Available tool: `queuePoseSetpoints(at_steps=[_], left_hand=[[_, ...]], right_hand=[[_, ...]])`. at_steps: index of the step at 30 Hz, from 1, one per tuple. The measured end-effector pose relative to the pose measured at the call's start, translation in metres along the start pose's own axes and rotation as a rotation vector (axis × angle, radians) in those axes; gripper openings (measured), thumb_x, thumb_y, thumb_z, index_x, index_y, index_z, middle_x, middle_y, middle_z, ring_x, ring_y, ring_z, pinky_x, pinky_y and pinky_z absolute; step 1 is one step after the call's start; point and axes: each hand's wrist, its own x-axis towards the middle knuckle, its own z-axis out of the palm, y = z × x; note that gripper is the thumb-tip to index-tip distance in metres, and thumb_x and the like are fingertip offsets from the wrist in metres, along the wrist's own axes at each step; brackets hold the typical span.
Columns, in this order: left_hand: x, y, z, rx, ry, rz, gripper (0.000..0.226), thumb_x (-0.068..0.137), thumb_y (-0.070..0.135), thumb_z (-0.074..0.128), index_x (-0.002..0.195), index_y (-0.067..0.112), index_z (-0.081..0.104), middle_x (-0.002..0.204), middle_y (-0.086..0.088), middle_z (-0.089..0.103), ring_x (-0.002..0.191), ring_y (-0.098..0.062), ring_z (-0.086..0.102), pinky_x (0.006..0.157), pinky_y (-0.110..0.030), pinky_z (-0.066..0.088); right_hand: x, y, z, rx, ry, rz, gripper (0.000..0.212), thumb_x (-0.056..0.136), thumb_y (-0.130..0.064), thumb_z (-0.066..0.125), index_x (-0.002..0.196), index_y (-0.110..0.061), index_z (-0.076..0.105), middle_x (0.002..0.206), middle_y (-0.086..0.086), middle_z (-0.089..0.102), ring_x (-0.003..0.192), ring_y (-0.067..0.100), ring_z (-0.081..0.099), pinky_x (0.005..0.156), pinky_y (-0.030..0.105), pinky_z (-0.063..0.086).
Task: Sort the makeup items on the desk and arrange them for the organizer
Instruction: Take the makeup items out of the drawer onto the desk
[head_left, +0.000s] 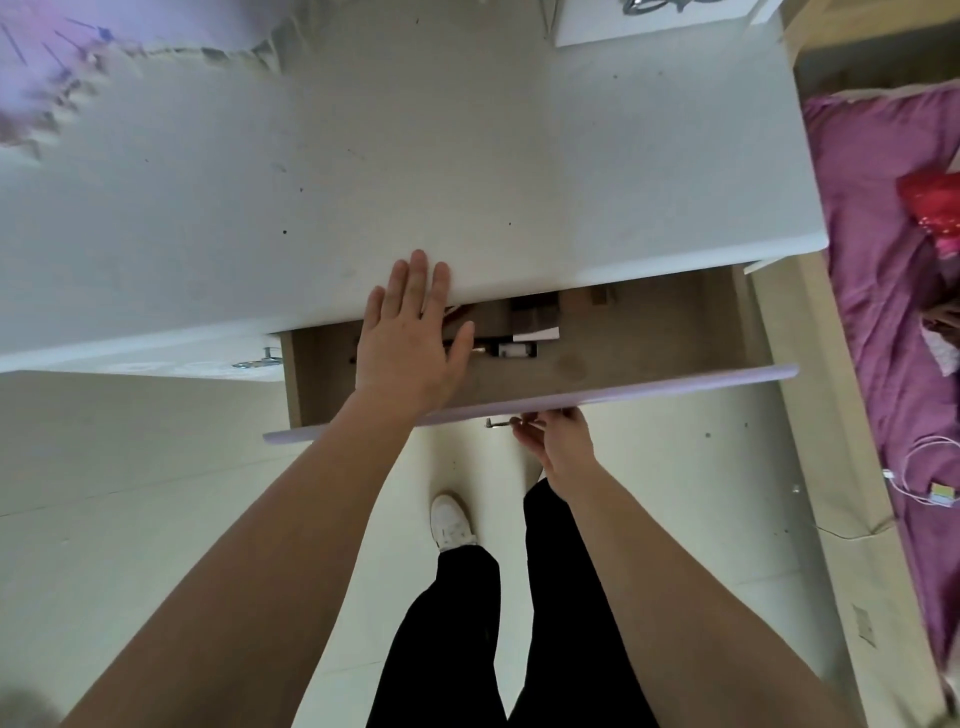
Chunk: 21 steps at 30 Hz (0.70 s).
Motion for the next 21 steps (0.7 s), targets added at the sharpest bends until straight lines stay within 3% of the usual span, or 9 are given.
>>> queuePoseSetpoints(at_steps=[8, 14, 18, 20, 21], left_hand=[[0.000, -0.001, -0.004, 0.014, -0.028, 0.012, 0.073, 0.102, 0.056, 0.020, 0.158, 0.021, -0.012, 0.165, -0.006, -0.019, 0.152, -0.023, -0.017, 0.124, -0.042, -0.004], [0.001, -0.002, 0.000, 0.053, -0.035, 0.023, 0.076, 0.101, 0.056, 0.024, 0.157, 0.020, -0.015, 0.164, -0.008, -0.021, 0.151, -0.024, -0.019, 0.124, -0.043, -0.004], [-0.007, -0.003, 0.010, -0.016, 0.081, 0.045, 0.072, 0.103, 0.048, 0.032, 0.159, 0.018, -0.001, 0.166, -0.011, -0.010, 0.153, -0.028, -0.011, 0.125, -0.045, 0.001], [-0.023, -0.001, 0.020, -0.104, 0.144, 0.049, 0.069, 0.104, 0.047, 0.035, 0.159, 0.017, 0.009, 0.167, -0.011, -0.005, 0.153, -0.028, -0.007, 0.124, -0.046, 0.007], [-0.036, 0.000, 0.028, -0.152, 0.125, 0.034, 0.068, 0.103, 0.050, 0.035, 0.159, 0.018, 0.012, 0.167, -0.010, -0.005, 0.153, -0.027, -0.006, 0.123, -0.047, 0.010]], right_hand=[[-0.004, 0.013, -0.012, -0.050, -0.027, 0.011, 0.023, 0.099, 0.000, 0.049, 0.121, 0.001, 0.056, 0.097, 0.016, 0.061, 0.086, 0.027, 0.066, 0.076, 0.033, 0.061], [-0.004, 0.008, -0.013, -0.179, -0.019, 0.015, 0.019, 0.098, 0.000, 0.044, 0.109, 0.002, 0.060, 0.093, 0.015, 0.063, 0.081, 0.028, 0.069, 0.070, 0.031, 0.061], [-0.014, 0.003, -0.012, -0.353, 0.011, -0.014, 0.012, 0.099, -0.005, 0.046, 0.098, -0.006, 0.058, 0.092, 0.013, 0.062, 0.068, 0.020, 0.067, 0.060, 0.023, 0.056], [-0.026, -0.002, -0.015, -0.444, 0.027, -0.052, 0.009, 0.096, -0.006, 0.049, 0.104, -0.007, 0.053, 0.090, 0.010, 0.058, 0.062, 0.015, 0.063, 0.053, 0.019, 0.048], [-0.032, -0.003, -0.019, -0.482, 0.035, -0.064, 0.019, 0.094, -0.007, 0.050, 0.113, -0.008, 0.051, 0.091, 0.008, 0.058, 0.063, 0.012, 0.062, 0.052, 0.018, 0.046]])
